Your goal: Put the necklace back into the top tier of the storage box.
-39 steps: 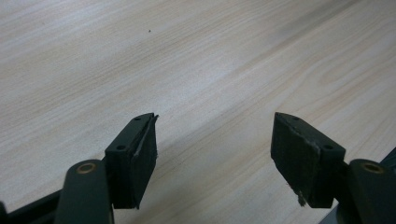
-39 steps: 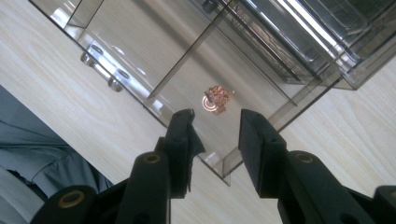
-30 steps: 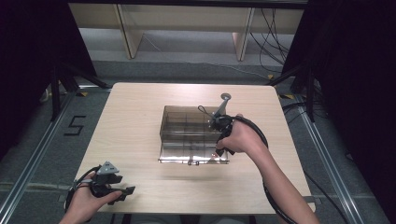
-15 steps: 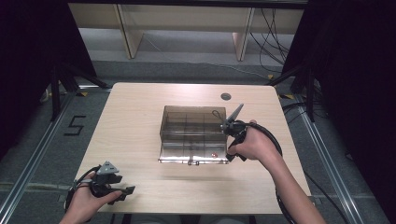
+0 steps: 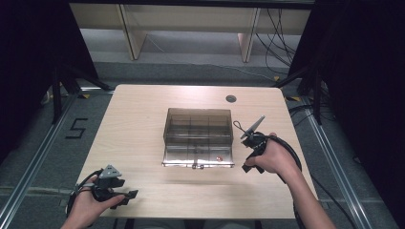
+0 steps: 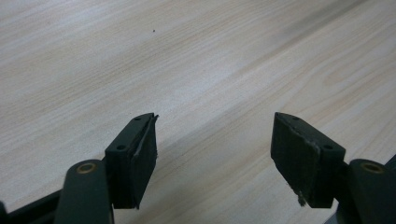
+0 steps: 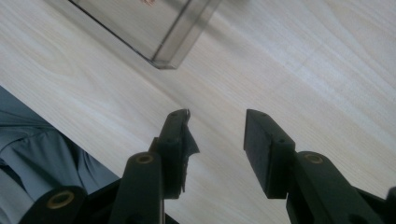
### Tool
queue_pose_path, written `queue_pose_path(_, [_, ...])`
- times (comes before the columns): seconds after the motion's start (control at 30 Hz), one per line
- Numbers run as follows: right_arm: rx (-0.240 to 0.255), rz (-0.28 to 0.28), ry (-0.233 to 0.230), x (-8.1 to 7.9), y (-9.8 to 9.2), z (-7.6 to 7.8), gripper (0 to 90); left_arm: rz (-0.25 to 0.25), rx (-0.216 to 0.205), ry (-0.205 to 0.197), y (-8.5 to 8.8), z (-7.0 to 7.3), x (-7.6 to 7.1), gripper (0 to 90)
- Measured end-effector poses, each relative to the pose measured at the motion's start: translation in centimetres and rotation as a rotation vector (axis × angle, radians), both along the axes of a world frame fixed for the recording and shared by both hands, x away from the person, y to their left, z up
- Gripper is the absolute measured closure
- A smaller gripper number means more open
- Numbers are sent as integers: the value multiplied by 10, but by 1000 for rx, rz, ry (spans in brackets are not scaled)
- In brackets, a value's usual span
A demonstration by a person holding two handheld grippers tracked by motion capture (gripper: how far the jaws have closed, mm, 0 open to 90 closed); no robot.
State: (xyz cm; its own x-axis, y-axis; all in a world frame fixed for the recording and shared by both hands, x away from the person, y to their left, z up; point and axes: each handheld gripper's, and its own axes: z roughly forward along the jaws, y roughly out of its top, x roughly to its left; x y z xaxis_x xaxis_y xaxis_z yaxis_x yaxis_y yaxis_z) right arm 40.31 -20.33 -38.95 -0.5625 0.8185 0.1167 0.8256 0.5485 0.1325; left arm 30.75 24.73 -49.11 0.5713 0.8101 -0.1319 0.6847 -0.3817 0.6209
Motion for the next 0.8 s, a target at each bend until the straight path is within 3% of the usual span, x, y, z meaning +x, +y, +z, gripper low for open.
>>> queue_pose_path(0.33, [27, -30, 9, -8, -26, -23, 582, -12, 21, -26, 2, 1, 2, 315])
queue_pose_path(0.43, [21, -70, 29, -11, -35, -32, 579, -6, 16, -17, 1, 1, 1, 315])
queue_pose_path(0.6, [34, -71, 29, -13, -44, -41, 574, -6, 31, -18, 1, 1, 2, 315])
queue_pose_path(0.63, [42, -65, 9, -14, -46, -45, 571, -8, 31, -20, 1, 1, 2, 315])
queue_pose_path(0.67, [37, -83, 34, -15, -48, -47, 569, -5, 25, -18, 1, 1, 1, 315])
queue_pose_path(0.73, [46, -76, 18, -16, -52, -53, 567, -5, 19, -15, 1, 1, 1, 315])
queue_pose_path(0.8, [38, -98, 40, -18, -55, -58, 566, -6, 30, -20, 2, 1, 2, 315])
